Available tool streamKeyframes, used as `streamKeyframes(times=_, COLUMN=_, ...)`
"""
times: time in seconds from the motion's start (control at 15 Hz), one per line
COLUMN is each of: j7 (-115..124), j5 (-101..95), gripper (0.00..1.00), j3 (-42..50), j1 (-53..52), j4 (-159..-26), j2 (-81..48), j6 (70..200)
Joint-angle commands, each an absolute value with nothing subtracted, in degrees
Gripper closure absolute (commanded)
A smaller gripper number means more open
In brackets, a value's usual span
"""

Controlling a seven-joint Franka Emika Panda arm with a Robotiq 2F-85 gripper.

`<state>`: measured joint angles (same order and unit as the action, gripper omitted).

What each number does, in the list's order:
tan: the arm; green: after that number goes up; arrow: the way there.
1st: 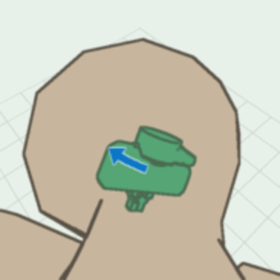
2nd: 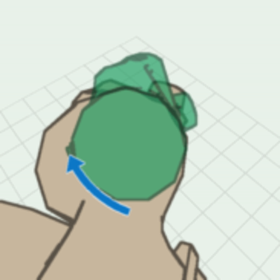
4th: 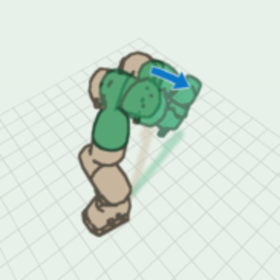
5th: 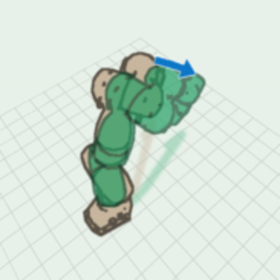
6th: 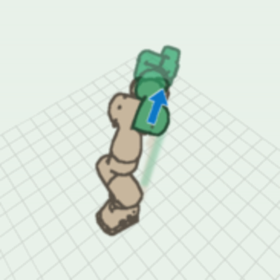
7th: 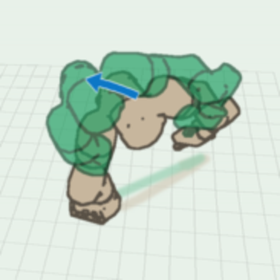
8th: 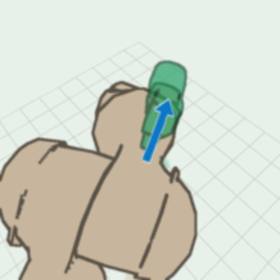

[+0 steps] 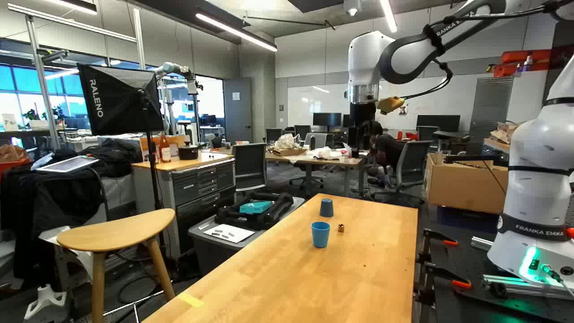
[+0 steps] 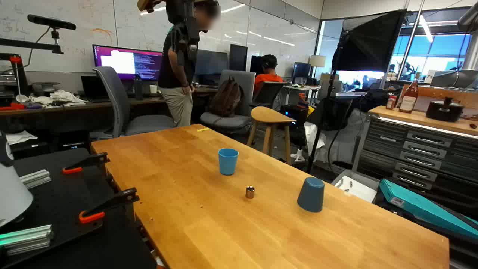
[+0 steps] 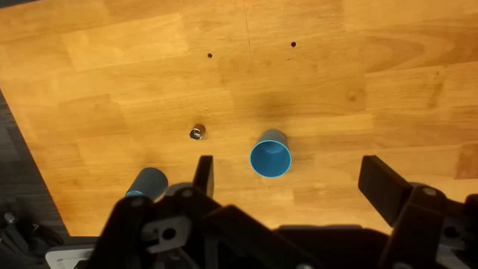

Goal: Put the gold object in the blue cup

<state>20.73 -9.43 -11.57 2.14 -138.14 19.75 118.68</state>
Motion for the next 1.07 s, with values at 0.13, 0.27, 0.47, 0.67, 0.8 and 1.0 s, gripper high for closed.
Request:
streamKeyframes(times=0.13, j7=21.05, j5=-9.86, gripper=0.0, j3=-10.44, j1=0.93, j4=-137.58, j2=19.69, j6=118.53)
streamKeyframes(times=0.27, j7=21.05, j5=-9.86, gripper=0.0, j3=-10.44, j1=0.93, j4=-137.5, j2=19.7, j6=118.53)
streamKeyframes(times=0.47, j7=18.42, j5=-8.18, gripper=0.0, j3=-7.67, j1=2.03, j4=-135.3, j2=17.02, j6=118.69)
streamKeyframes(times=0.67, j7=12.09, j5=-3.43, gripper=0.0, j3=-0.47, j1=4.19, j4=-131.75, j2=11.02, j6=121.17)
streamKeyframes(times=0.8, j7=7.83, j5=1.27, gripper=0.0, j3=3.88, j1=5.36, j4=-128.98, j2=5.7, j6=122.21)
streamKeyframes(times=1.0, j7=2.88, j5=8.64, gripper=0.0, j3=7.95, j1=7.28, j4=-124.89, j2=-4.05, j6=126.18)
